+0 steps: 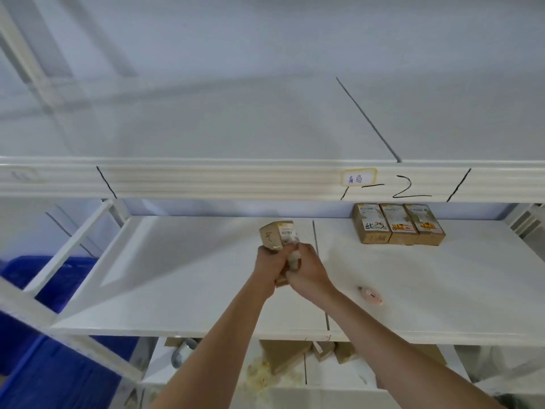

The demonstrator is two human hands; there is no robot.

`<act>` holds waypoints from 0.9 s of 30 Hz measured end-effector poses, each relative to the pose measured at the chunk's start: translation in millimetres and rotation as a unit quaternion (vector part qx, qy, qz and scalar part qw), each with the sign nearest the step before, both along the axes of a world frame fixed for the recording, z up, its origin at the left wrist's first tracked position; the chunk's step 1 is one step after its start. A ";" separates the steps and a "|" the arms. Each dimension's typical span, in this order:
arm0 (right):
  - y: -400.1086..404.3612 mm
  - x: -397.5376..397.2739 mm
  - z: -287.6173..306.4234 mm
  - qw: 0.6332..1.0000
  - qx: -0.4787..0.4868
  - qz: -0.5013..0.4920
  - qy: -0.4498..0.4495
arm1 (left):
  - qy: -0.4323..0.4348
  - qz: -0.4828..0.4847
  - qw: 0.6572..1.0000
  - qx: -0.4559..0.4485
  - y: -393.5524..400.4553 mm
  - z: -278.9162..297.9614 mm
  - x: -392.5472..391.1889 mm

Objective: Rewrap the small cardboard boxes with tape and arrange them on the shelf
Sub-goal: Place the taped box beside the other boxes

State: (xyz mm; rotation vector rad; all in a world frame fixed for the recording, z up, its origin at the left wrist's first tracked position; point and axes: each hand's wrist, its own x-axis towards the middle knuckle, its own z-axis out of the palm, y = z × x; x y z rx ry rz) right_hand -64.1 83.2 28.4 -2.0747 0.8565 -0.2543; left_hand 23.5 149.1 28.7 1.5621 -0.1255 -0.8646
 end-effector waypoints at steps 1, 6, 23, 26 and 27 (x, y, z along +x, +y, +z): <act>0.8 -0.4 4.7 0.999 0.030 0.011 -0.011 | -0.009 0.017 1.000 -0.005 9.4 1.5 7.1; -0.9 9.8 18.2 0.986 0.137 -0.057 -0.081 | 0.002 0.016 0.998 -0.068 55.8 5.8 34.9; 106.2 82.8 -4.2 0.961 0.269 -0.040 -0.039 | 0.008 -0.072 0.996 -0.049 163.9 -15.4 87.7; 113.8 84.2 0.2 0.956 0.290 -0.027 -0.043 | -0.018 -0.036 0.999 -0.007 166.8 -10.5 87.8; 116.8 84.7 3.2 0.956 0.288 -0.024 -0.044 | -0.021 -0.021 1.000 0.008 165.2 -6.2 85.9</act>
